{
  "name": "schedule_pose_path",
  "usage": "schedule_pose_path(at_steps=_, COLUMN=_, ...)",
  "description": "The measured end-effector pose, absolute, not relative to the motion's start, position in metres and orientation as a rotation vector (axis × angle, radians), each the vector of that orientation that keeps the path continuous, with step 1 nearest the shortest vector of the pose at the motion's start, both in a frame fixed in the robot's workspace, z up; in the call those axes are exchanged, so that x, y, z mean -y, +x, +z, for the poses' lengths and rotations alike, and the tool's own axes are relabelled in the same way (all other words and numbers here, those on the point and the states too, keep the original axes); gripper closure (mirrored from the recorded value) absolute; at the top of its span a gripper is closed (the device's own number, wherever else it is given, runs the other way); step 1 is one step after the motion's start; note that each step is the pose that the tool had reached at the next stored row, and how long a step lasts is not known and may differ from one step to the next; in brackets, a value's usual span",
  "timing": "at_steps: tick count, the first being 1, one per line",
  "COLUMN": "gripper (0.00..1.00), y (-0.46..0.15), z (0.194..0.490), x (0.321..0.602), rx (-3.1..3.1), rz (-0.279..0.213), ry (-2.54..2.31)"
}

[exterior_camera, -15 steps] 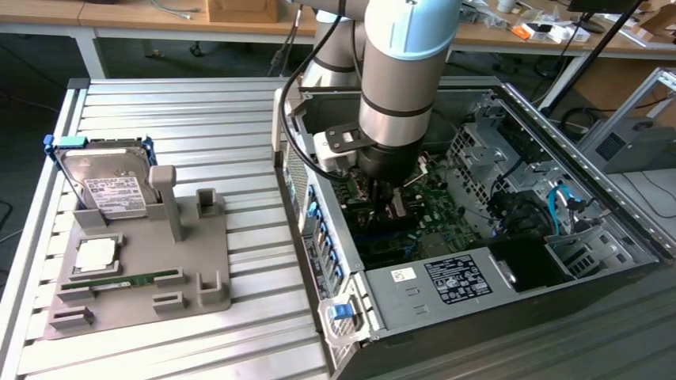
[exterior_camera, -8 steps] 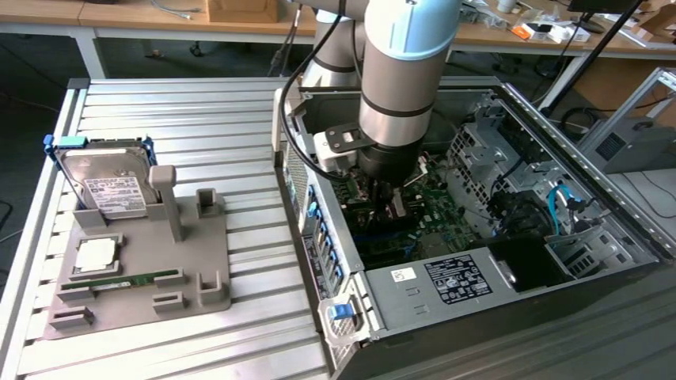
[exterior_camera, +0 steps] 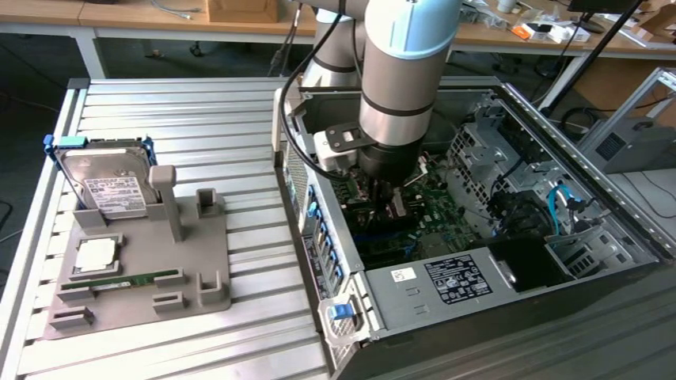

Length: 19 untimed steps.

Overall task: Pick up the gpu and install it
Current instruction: 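Insert the gpu into the slot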

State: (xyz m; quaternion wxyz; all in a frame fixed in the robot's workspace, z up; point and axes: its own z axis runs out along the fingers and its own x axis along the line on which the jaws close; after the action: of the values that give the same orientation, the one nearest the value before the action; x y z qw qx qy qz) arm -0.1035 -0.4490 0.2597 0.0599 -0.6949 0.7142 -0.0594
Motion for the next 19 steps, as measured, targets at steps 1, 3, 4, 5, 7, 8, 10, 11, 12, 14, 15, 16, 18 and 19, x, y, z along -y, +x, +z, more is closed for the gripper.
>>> schedule_pose_path(at_steps=1, gripper=0.73, y=-0.1036, z=0.2597, x=0.449, rx=-2.168, rz=-0.18, ry=-2.098)
schedule_pose_path(at_steps=3, gripper=0.73, y=-0.1036, z=0.2597, x=0.449, rx=-2.169, rz=-0.18, ry=-2.097)
schedule_pose_path(at_steps=4, gripper=0.73, y=-0.1036, z=0.2597, x=0.449, rx=-2.169, rz=-0.18, ry=-2.097)
schedule_pose_path(at_steps=5, gripper=0.73, y=-0.1036, z=0.2597, x=0.449, rx=-2.169, rz=-0.18, ry=-2.097)
schedule_pose_path(at_steps=7, gripper=0.73, y=-0.1036, z=0.2595, x=0.449, rx=-2.169, rz=-0.18, ry=-2.097)
schedule_pose_path(at_steps=8, gripper=0.73, y=-0.1036, z=0.2593, x=0.449, rx=-2.169, rz=-0.18, ry=-2.097)
schedule_pose_path(at_steps=10, gripper=0.73, y=-0.1036, z=0.2588, x=0.449, rx=-2.169, rz=-0.18, ry=-2.097)
schedule_pose_path(at_steps=11, gripper=0.73, y=-0.1036, z=0.2586, x=0.449, rx=-2.169, rz=-0.18, ry=-2.097)
schedule_pose_path(at_steps=12, gripper=0.73, y=-0.1036, z=0.2582, x=0.449, rx=-2.169, rz=-0.18, ry=-2.097)
schedule_pose_path(at_steps=14, gripper=0.73, y=-0.1036, z=0.2577, x=0.449, rx=-2.169, rz=-0.18, ry=-2.097)
schedule_pose_path(at_steps=15, gripper=0.73, y=-0.1036, z=0.2575, x=0.449, rx=-2.169, rz=-0.18, ry=-2.097)
schedule_pose_path(at_steps=16, gripper=0.73, y=-0.1036, z=0.2572, x=0.449, rx=-2.169, rz=-0.181, ry=-2.097)
schedule_pose_path(at_steps=18, gripper=0.73, y=-0.1036, z=0.2566, x=0.449, rx=-2.169, rz=-0.181, ry=-2.097)
schedule_pose_path(at_steps=19, gripper=0.73, y=-0.1036, z=0.2562, x=0.449, rx=-2.169, rz=-0.18, ry=-2.097)
